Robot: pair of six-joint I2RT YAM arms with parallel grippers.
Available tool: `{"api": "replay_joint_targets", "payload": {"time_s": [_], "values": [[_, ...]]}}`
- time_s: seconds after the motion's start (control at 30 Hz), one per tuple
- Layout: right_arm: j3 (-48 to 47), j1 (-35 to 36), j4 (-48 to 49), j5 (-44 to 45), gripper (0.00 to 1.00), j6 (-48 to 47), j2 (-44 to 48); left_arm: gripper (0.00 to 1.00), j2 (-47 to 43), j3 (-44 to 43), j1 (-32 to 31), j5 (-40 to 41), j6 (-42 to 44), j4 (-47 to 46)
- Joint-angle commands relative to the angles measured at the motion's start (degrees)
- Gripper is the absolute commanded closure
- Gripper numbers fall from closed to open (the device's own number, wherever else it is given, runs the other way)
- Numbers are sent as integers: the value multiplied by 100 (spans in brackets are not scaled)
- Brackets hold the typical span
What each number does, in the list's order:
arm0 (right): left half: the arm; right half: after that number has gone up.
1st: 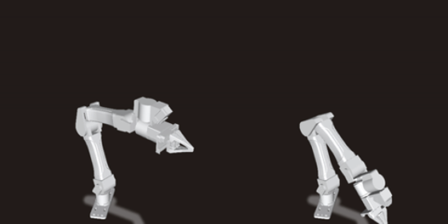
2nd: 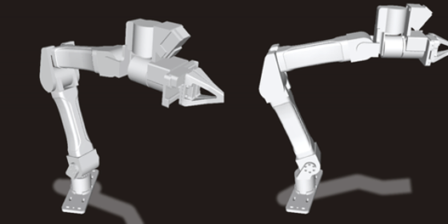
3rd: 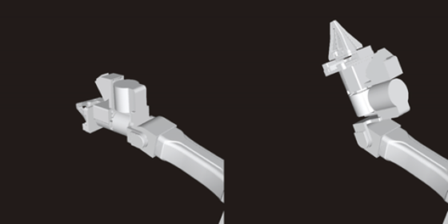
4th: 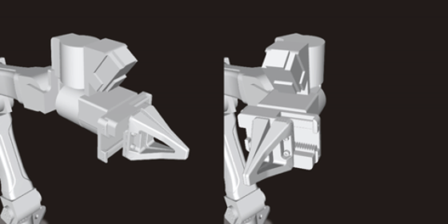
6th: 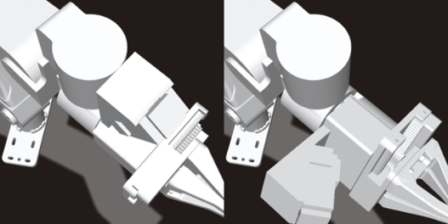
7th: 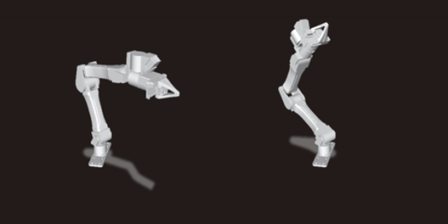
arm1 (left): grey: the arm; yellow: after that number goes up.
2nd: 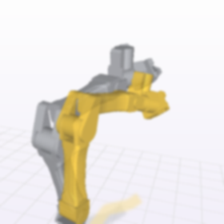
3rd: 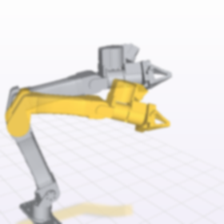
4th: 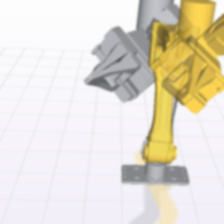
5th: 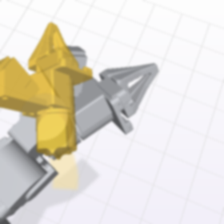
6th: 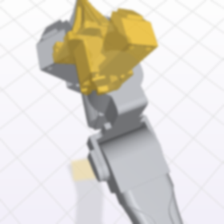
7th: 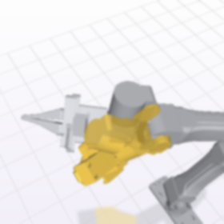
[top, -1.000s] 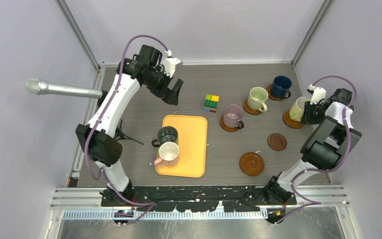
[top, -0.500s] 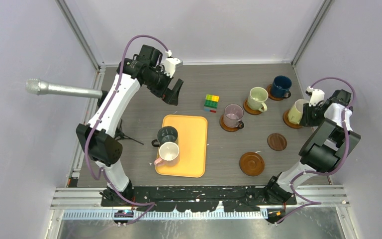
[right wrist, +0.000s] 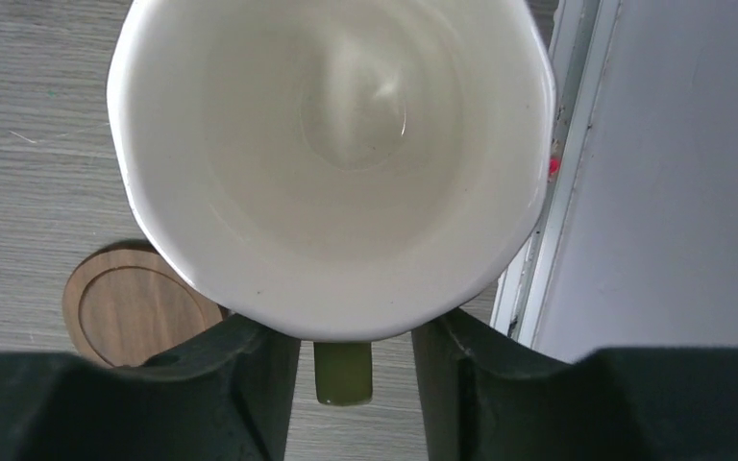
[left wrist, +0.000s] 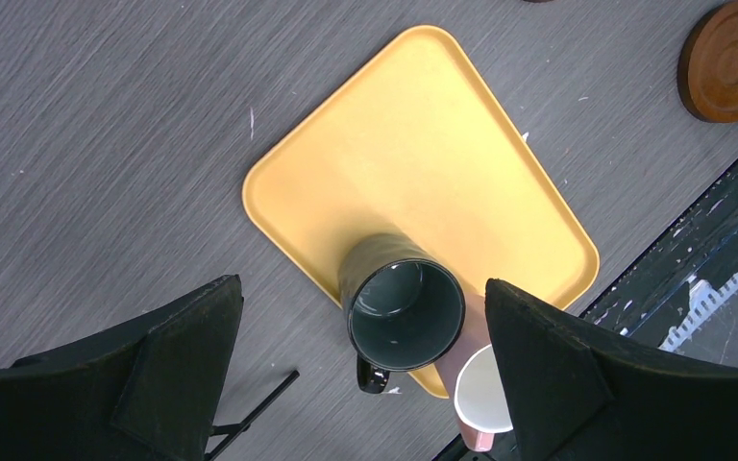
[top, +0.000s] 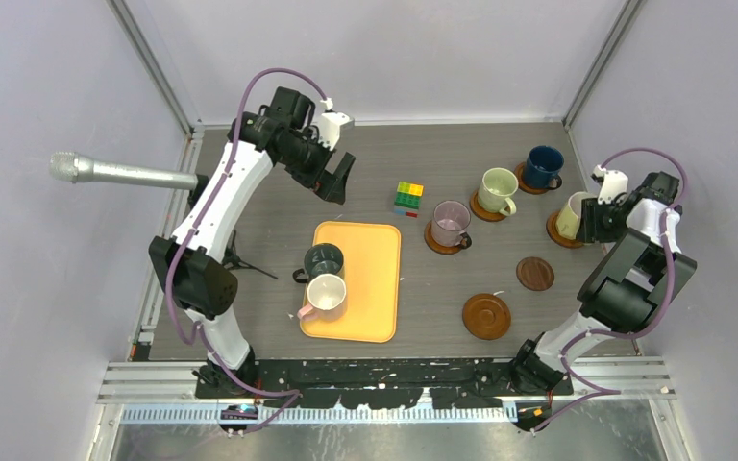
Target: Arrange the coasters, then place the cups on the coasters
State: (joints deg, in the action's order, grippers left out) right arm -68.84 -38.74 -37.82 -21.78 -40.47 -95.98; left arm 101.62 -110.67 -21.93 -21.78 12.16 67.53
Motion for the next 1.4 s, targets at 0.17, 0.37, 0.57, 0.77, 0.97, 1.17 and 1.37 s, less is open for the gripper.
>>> {"api": "replay_joint_targets", "payload": {"time_s": [0.17,0.37,0.57,0.77,0.97,1.17,1.37], "values": [[-203,-15,-113,-28,31,-87,486,0,-20,-55,31,-149,-14,-162],[-384,-3,-872,-229,22,74,1156,0,-95,2,31,-192,32,-213],[-817,304,-1497,-370,21,466,1798,0,-415,559,31,-264,157,-376],[-1133,1769,-1627,-146,22,1036,2104,0,-1131,1360,31,-378,802,-268],[-1210,3124,-1563,132,21,1507,2109,0,-2384,2544,12,-551,2157,271],[-1332,3633,-1601,112,22,1851,1897,4,-2989,3367,-539,-14,2958,759],[-1247,4268,-1827,-225,22,2004,1916,10,-3641,4103,-815,9,3853,903]]}}
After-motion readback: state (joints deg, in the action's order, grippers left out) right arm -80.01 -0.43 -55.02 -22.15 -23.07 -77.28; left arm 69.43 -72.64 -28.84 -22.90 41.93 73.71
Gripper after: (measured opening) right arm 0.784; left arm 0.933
